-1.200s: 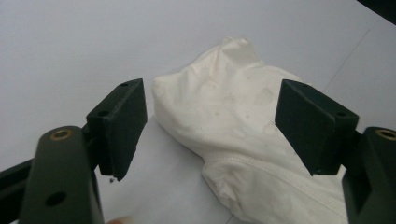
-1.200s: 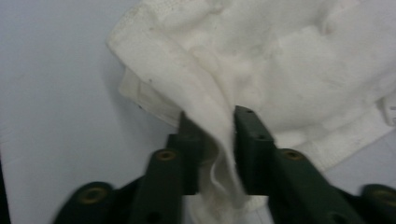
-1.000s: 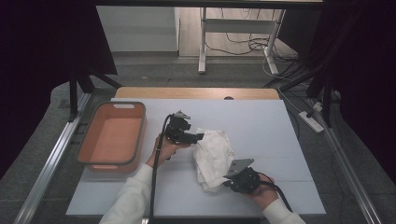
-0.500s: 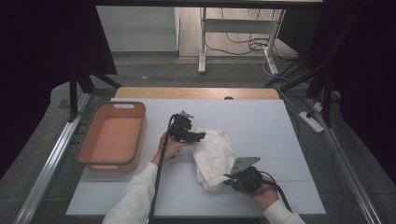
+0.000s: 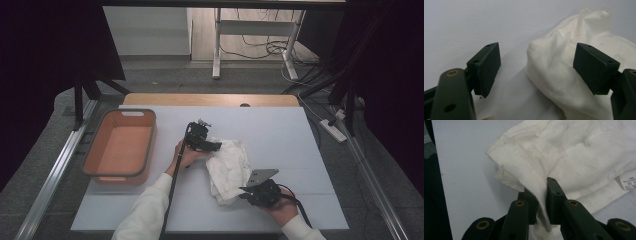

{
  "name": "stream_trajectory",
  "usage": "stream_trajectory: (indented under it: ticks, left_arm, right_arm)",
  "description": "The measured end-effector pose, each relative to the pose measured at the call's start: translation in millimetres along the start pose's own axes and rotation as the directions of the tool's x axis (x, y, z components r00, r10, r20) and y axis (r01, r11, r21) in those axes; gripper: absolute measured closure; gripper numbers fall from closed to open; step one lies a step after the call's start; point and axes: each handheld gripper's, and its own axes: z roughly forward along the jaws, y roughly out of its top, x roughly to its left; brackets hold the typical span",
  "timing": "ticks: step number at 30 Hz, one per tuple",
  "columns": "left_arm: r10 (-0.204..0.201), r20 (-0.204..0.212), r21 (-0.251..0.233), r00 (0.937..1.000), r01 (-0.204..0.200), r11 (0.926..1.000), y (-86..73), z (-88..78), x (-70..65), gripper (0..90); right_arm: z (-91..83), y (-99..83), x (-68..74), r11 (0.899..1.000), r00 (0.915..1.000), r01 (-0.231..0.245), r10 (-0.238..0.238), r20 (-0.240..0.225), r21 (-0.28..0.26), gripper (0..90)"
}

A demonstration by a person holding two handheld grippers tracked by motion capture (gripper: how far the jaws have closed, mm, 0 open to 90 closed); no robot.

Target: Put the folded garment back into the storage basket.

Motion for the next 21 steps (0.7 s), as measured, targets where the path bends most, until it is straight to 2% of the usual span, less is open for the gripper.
stream_trajectory:
  ticks: [4,6,7,10,11,14,16,18,21]
  left_arm:
    - [0.01,0.003,0.026,0.9999,-0.011,0.9996,-0.5,7.7,-0.9,23.9]
    - [0.023,-0.001,0.024,0.9997,-0.023,0.9994,-0.1,8.1,-2.2,25.3]
    - [0.026,0.011,0.022,0.9996,-0.026,0.9994,-0.3,8.1,-2.3,27.8]
    - [0.033,0.032,0.02,0.9989,-0.033,0.9992,-1.2,7.6,-3.8,37.2]
    - [0.038,0.056,0.023,0.9977,-0.039,0.999,-1.4,7.2,-4.2,43.2]
    - [0.05,0.093,0.026,0.9945,-0.052,0.9983,-2.4,7.4,-7.4,60.4]
    - [0.053,0.1,0.02,0.9936,-0.055,0.9983,-3.4,7.4,-8.3,69.6]
    - [0.059,0.101,0.009,0.9932,-0.06,0.9981,-3.9,6.6,-9.2,74.7]
    - [0.069,0.099,-0.012,0.9926,-0.069,0.9976,-4.2,5.4,-10.6,77.0]
  right_arm:
    - [-0.6,0.2,0.9,1.0,1.0,0.003,-0.003,0.008,-0.002,80.1]
    - [-0.8,0.1,1.0,1.0,0.9999,0.004,-0.004,0.01,-0.006,80.1]
    - [-1.1,0.2,0.9,1.0,0.9999,0.003,-0.003,0.01,-0.006,80.1]
    - [-1.8,0.1,0.0,1.0,1.0,-0.005,0.005,0.007,-0.017,80.1]
    - [-2.0,0.1,-0.3,1.0,1.0,-0.006,0.006,0.006,-0.018,80.1]
    - [-2.3,0.2,-0.2,1.0,0.9999,-0.008,0.008,0.007,-0.021,80.1]
    - [-2.9,0.3,0.2,1.0,0.9999,-0.007,0.007,0.013,-0.023,80.1]
    - [-3.9,0.6,0.2,1.0,0.9997,-0.008,0.009,0.021,-0.028,80.1]
    - [-7.4,1.1,0.8,0.999,0.9994,-0.006,0.008,0.034,-0.054,80.3]
